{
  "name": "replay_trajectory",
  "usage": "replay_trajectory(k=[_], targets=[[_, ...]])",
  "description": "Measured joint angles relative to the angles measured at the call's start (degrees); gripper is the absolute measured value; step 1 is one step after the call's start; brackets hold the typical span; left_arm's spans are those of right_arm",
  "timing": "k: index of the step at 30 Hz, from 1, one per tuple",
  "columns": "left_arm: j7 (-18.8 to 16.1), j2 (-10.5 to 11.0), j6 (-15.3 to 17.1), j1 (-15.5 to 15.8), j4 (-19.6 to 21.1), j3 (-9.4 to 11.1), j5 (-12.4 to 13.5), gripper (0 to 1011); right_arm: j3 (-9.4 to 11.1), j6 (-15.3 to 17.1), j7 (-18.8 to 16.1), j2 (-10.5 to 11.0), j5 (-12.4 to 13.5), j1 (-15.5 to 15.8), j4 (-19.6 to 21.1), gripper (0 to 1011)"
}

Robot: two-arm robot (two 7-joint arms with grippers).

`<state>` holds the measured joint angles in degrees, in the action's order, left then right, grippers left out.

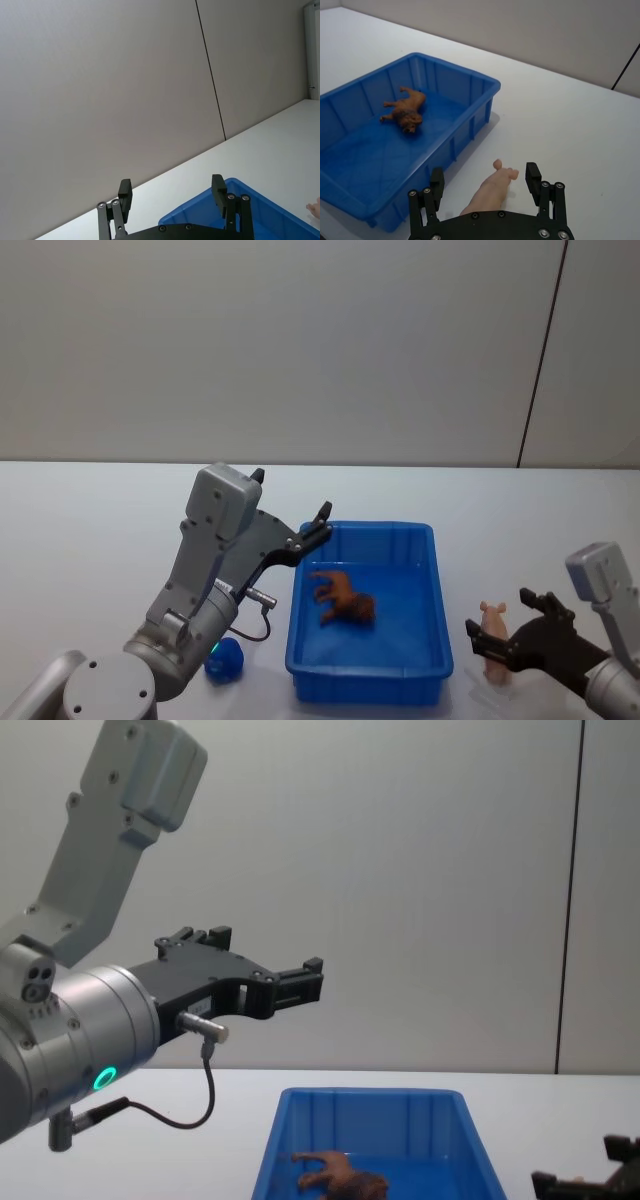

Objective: Pick up the two dolls from the table and place them into the box.

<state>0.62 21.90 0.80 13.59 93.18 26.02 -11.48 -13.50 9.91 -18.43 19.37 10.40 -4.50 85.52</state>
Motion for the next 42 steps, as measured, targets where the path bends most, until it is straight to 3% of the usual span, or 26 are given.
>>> replay_trajectory(k=[17,27,37,42], targets=[[0.0,0.0,0.0,0.0,0.0,0.0,0.0,1001,-0.7,3.0,0.7,-0.3,-0.7,0.4,-1.7,986],[0.0,0.0,0.0,0.0,0.0,0.0,0.0,1001,-0.8,4.1,1.5,-0.6,-0.6,0.5,-2.4,740],[0.0,0.0,0.0,0.0,0.0,0.0,0.0,1001,-1.0,4.9,2.2,-1.1,-0.4,0.1,-3.1,409],[0.0,0.0,0.0,0.0,0.0,0.0,0.0,1001,-1.0,5.1,2.9,-1.4,-0.2,-0.2,-3.5,383]])
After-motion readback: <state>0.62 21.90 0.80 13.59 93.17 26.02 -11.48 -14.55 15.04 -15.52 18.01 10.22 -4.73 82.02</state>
